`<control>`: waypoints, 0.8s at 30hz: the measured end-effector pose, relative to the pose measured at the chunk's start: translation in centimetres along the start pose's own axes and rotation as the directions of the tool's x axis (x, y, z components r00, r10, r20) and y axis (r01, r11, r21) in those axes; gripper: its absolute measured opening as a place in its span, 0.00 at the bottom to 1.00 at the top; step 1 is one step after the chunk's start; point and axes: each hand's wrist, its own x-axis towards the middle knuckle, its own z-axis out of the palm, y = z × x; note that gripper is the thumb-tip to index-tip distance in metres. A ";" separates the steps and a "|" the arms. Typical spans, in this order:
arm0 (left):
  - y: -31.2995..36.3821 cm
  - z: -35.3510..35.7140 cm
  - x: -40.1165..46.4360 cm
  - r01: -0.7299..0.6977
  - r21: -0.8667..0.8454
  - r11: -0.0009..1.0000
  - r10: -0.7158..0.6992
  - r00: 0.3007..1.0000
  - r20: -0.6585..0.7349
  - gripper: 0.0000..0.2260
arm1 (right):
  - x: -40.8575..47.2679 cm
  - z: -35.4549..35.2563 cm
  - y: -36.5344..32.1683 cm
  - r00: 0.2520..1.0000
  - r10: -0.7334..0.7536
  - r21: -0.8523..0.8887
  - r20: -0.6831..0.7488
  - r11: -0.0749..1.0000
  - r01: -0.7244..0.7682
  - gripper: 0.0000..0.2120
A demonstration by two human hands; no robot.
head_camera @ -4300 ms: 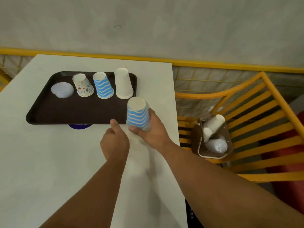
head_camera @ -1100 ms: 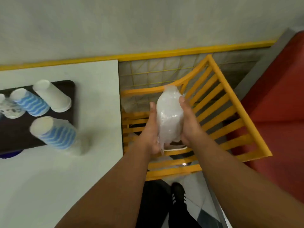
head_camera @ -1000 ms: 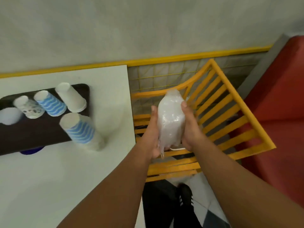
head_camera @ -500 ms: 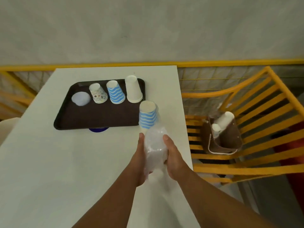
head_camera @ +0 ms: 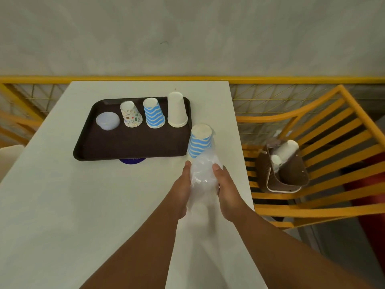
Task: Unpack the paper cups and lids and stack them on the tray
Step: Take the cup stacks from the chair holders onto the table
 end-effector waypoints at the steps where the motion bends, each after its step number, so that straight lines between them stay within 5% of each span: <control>1: 0.0 -0.1 -0.1 0.014 0.005 1.000 -0.014 1.000 -0.004 0.29 | -0.1 0.0 -0.1 1.000 -0.001 0.004 -0.005 1.000 0.001 0.19; 9: 1.5 -1.4 -0.9 0.105 0.075 0.992 -0.090 0.979 -0.182 0.37 | -0.4 -0.4 -1.4 1.000 -0.006 -0.033 0.002 0.999 0.006 0.22; 13: 2.3 -1.8 -1.1 0.100 0.205 0.974 -0.039 0.959 -0.281 0.39 | -0.4 -0.8 -1.8 1.000 0.017 -0.055 -0.023 0.998 -0.018 0.09; 18: 4.4 -1.7 -1.7 -0.068 0.459 0.886 0.255 0.898 -0.359 0.32 | -0.1 -1.0 -2.9 0.997 0.029 -0.073 -0.067 0.997 -0.034 0.13; 22: 7.6 -0.7 -2.4 -0.234 0.573 0.786 0.518 0.755 -0.402 0.25 | 0.3 -2.1 -4.3 0.991 -0.036 -0.129 -0.127 0.992 0.019 0.27; 24: 9.7 0.9 -2.7 -0.306 0.626 0.717 0.612 0.707 -0.355 0.24 | 0.3 -2.9 -5.5 0.980 -0.061 -0.109 -0.187 0.993 0.041 0.26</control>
